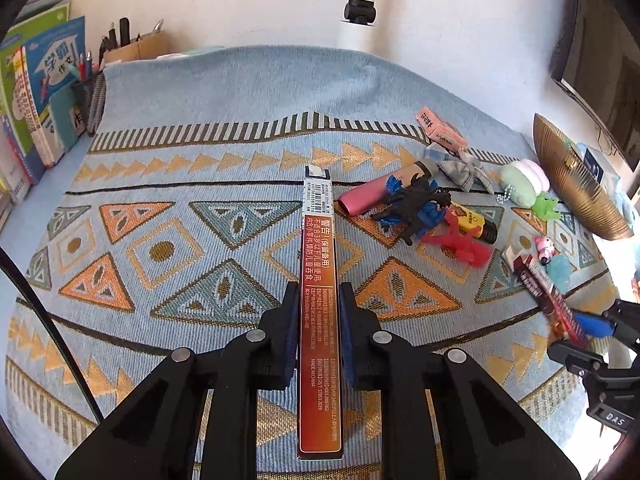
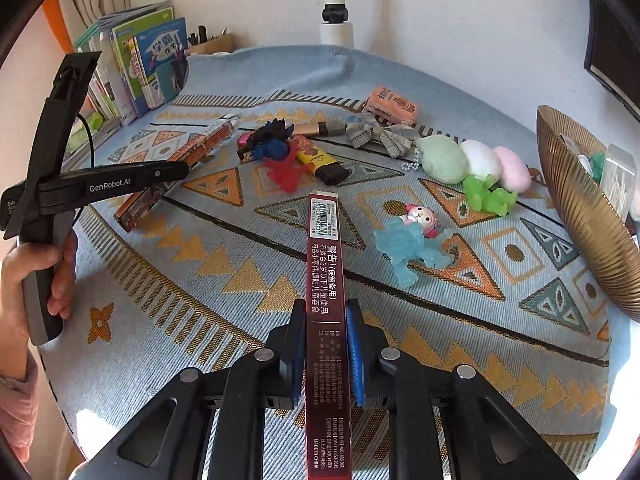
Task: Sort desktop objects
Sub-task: 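Carry both boxes into the golden basket and release them, then move both open tools back over the rug, then grasp the black figure with the left tool while the right tool grasps the light blue translucent toy, then carry the black figure and light blue toy into the golden basket and release both, then move both open tools back over the rug, then grasp the pink tube with the left tool while the right tool approaches the pink pig figurine, then close the right tool on the pink pig figurine while the left tool holds the tube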
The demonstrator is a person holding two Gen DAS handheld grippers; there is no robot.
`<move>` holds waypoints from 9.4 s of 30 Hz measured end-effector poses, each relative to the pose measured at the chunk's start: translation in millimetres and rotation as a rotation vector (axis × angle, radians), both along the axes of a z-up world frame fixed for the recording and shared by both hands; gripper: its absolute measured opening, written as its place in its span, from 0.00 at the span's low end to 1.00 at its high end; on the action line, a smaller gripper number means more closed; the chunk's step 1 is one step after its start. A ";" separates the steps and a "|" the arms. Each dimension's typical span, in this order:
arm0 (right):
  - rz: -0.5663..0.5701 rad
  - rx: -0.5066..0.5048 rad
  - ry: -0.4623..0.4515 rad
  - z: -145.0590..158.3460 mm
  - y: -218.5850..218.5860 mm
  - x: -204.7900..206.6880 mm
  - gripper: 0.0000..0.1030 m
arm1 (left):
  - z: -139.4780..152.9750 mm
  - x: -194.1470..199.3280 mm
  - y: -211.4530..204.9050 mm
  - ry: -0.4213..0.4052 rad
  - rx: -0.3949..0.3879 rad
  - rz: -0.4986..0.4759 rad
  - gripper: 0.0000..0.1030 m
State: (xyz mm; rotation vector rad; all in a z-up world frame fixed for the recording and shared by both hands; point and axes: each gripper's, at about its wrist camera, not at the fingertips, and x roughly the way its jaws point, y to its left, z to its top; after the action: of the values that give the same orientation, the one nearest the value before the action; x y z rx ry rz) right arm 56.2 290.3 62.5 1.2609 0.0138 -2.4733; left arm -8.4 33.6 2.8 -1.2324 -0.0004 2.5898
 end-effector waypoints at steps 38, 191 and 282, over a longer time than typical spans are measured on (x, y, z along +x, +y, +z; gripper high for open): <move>-0.680 -0.381 0.305 139.8 280.4 -30.4 0.67 | 114.4 -73.9 323.9 0.074 0.360 -0.490 0.39; -0.356 -0.430 0.360 155.1 107.2 60.5 1.00 | 170.3 -4.5 54.4 0.302 0.431 -0.220 0.69; -0.171 -0.111 0.061 24.5 42.9 -0.4 0.25 | 5.5 -40.6 44.1 0.024 -0.124 -0.117 0.23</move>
State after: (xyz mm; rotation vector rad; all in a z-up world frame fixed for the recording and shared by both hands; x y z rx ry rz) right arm 55.7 333.2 87.1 1.1850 -0.2218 -2.6158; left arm -49.1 77.8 8.3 -1.2041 0.2339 2.5358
